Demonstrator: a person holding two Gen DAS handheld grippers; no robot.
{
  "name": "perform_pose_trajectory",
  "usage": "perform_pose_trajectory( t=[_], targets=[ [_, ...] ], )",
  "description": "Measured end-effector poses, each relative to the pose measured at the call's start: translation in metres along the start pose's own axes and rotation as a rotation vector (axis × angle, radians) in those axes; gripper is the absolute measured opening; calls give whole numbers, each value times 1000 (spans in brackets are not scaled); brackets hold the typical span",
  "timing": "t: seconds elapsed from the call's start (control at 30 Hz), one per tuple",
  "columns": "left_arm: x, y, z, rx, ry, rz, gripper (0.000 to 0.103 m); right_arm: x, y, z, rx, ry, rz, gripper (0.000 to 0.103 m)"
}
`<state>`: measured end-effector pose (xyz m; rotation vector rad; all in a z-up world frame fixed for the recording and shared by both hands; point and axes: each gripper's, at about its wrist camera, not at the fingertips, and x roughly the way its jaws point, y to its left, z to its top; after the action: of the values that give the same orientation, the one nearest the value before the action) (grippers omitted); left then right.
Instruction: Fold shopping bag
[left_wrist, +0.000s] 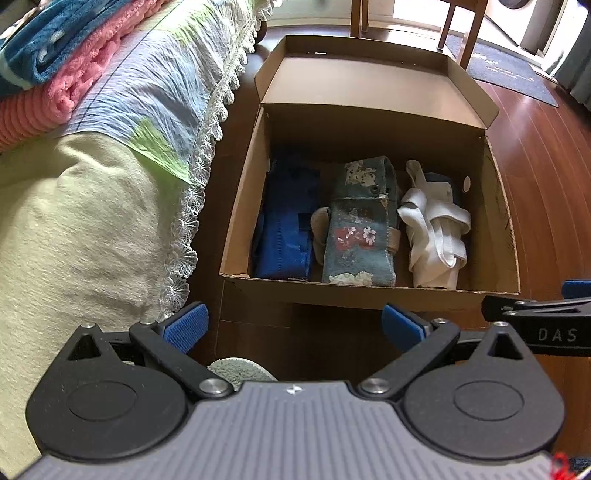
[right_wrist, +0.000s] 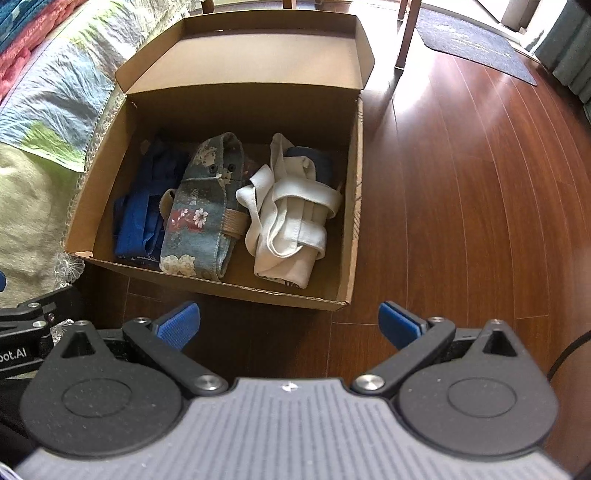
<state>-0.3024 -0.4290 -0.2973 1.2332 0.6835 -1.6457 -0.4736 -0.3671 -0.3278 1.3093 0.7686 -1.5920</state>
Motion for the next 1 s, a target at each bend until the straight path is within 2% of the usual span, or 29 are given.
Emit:
perform_pose_trajectory(
  t=[0.2,0.4,0.63,1.0],
  targets=[
    [3,13,1,-49,-1,0,101,4,13,5,-16,3,-13,102],
    [2,19,2,-45,-9,7,101,6,25,10,-23,1,1,102],
    [2,21,4,-42,-23,-18,101,8,31,12,-19,-2,10,102],
    [16,20,12,1,-13,26,101,18,32,17,-10,17,1,102]
  ],
)
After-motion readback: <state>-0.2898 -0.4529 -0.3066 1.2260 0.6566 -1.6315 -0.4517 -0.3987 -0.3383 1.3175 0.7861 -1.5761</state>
